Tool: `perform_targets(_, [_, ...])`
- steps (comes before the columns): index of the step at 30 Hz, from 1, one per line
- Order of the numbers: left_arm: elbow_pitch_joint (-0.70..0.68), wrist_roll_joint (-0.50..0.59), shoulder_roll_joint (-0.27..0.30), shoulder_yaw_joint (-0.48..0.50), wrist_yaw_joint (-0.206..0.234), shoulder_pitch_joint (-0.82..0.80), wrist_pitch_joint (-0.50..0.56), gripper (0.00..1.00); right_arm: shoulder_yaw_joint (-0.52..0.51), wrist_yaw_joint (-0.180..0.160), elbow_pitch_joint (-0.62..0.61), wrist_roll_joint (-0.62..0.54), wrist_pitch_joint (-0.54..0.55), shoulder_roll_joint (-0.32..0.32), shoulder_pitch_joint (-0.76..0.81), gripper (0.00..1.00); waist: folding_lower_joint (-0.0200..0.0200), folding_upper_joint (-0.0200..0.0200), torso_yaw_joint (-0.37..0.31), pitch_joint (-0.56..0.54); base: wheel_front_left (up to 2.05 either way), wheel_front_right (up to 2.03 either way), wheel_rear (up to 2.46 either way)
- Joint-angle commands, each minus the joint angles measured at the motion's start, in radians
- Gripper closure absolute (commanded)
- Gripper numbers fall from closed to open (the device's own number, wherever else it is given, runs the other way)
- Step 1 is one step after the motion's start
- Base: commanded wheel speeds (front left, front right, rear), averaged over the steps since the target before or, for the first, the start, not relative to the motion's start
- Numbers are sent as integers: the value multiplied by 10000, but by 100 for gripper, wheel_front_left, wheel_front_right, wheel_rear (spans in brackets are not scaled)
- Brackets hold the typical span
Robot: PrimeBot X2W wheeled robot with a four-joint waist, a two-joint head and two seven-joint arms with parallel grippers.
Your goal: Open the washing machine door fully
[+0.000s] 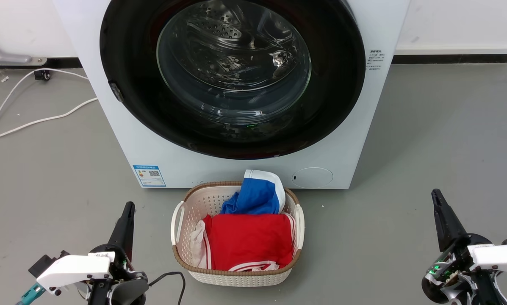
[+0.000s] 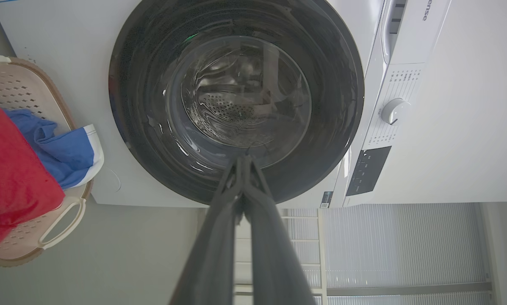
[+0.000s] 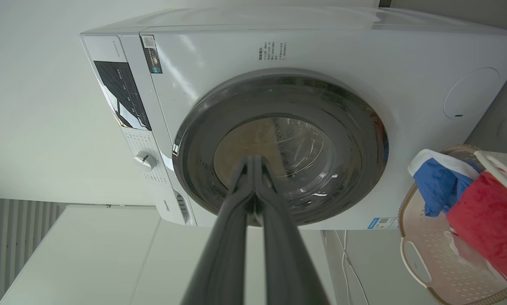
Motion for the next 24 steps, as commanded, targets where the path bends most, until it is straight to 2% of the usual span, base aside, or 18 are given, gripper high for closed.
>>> perform_targets(1, [13,20,-6,29,-32,-104,55,100,-12,25,5,-84,39,30,-112,100,0,0,0,0,0,0,0])
perform_targets(23, [13,55,-25,53,-32,-107,68,100,-40,25,6,-100,54,50,-116,100,0,0,0,0,0,0,0])
perform_targets(24, [2,23,-17,28,0,-2,31,0,-27,0,2,-29,31,17,-1,0,0,0,0,0,0,0,0])
